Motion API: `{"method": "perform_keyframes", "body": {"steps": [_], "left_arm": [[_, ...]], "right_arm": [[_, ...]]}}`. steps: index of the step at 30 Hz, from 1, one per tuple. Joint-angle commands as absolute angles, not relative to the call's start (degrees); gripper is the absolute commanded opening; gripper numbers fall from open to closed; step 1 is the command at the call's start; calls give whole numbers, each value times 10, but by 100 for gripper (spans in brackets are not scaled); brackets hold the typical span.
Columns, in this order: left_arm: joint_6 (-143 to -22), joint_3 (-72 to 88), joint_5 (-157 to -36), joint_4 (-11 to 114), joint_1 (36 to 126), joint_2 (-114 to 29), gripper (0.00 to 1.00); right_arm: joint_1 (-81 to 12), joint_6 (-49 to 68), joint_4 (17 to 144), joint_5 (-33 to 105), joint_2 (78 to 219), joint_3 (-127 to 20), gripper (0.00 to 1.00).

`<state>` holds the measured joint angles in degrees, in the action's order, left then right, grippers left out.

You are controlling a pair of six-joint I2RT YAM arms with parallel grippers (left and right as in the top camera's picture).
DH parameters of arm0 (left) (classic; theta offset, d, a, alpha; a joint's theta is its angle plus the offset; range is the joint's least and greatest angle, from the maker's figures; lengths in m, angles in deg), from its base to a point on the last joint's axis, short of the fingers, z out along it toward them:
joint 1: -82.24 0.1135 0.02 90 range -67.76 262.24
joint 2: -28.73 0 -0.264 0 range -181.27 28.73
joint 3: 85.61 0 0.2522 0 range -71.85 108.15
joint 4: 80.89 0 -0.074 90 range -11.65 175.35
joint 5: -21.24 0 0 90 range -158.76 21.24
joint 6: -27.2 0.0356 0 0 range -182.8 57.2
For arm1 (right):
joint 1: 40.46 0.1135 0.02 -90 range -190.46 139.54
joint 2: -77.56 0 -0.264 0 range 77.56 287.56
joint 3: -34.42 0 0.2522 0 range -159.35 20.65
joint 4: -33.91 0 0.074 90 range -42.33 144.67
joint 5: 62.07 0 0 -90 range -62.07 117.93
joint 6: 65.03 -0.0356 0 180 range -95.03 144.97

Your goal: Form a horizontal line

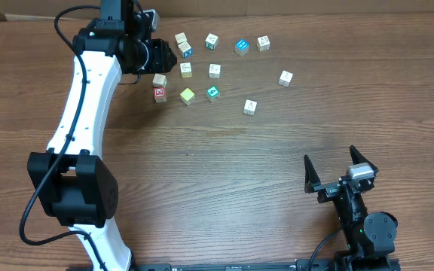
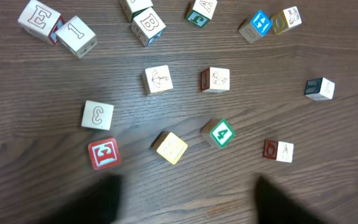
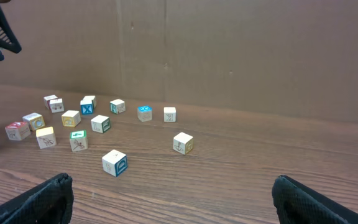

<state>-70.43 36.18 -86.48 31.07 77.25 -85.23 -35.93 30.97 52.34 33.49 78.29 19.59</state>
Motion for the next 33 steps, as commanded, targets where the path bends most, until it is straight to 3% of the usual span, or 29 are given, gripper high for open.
{"method": "perform_keyframes", "body": {"steps": [1,2,33], "left_arm": [[-707,359,-861,308,768,-864,95],[-707,359,-861,307,768,-864,100],[-705,359,-820,294,754,-932,100]], "right_arm": [[-361,310,521,334,777,202,100],[-361,310,521,334,777,202,100],[-361,310,521,334,777,202,100]]}}
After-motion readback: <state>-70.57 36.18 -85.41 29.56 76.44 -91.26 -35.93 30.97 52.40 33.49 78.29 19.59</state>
